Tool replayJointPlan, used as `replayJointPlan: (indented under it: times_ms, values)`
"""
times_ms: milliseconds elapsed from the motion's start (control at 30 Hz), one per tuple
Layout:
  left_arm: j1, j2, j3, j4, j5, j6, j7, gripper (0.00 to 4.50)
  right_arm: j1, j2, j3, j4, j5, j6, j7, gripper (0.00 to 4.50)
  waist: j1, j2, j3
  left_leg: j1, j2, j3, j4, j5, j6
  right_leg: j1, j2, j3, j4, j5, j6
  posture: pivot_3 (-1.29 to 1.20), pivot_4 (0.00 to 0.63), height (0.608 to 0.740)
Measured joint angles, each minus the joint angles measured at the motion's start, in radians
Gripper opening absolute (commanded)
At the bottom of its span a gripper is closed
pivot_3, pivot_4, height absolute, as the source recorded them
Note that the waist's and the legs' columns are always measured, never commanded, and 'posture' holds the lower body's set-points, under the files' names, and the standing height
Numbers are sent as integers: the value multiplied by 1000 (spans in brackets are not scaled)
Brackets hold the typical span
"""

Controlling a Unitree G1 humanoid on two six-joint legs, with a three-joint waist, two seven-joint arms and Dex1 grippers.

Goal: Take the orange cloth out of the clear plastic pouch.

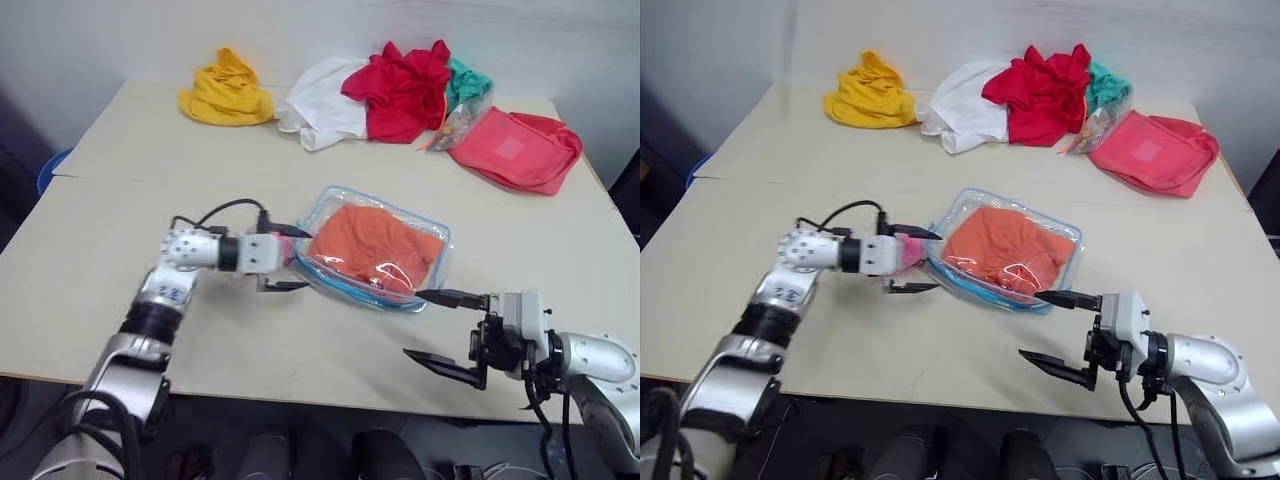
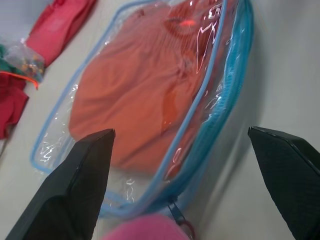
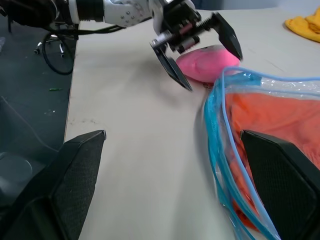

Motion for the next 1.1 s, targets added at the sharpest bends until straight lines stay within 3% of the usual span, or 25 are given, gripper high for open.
replayJointPlan:
  times_ms: [67,167,400,600,967,1100]
  values:
    - [-31,-12,-12,73,32,-45,27,4492,17,1,-2,-7,-8,6,-15,4500,-7,0,0,0,1,0,-1,0,0,-1,0,-1,1,0,0,0,150,740]
    - [-60,-42,-11,149,41,-77,64,3924,33,1,-4,-11,-15,12,-30,4500,-6,-1,0,1,1,0,-1,0,0,-1,0,-2,1,0,0,0,150,740]
    - [-67,-85,12,182,-21,-27,25,1832,94,6,-5,-65,-26,17,-47,4500,-1,-1,1,0,0,0,0,0,0,0,0,-1,1,0,0,0,150,740]
    - [-45,-127,58,128,-130,193,-35,45,75,4,57,-141,-29,89,-68,4500,-2,-1,1,0,0,-1,0,0,0,0,0,0,1,0,0,0,150,740]
    - [37,-112,44,-46,-131,318,-73,17,88,35,69,-100,-71,39,-71,4500,-2,-1,0,0,0,-1,0,0,0,0,0,2,1,0,0,0,150,740]
    - [68,-112,42,-116,-129,333,-61,1043,127,55,17,-30,-102,-67,-54,4500,-1,-1,1,0,0,-1,0,0,0,1,0,3,0,0,0,0,150,740]
